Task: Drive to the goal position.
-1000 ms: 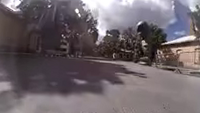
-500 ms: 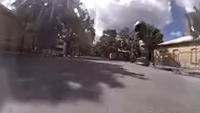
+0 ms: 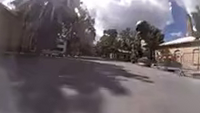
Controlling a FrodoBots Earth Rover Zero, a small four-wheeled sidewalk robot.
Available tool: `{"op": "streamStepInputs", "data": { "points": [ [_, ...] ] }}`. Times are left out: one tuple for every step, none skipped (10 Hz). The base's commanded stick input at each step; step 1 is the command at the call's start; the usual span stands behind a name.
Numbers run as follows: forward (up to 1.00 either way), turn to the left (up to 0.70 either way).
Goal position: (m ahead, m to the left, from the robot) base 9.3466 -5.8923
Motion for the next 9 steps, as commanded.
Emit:
{"op": "streamStepInputs", "data": {
  "points": [
    [0.85, 0.01],
    [0.85, 0.01],
    [0.85, 0.01],
    [0.85, 0.01],
    [0.85, 0.01],
    [0.85, 0.01],
    [0.85, 0.01],
    [0.85, 0.01],
    [0.85, 0.01]
  ]
}}
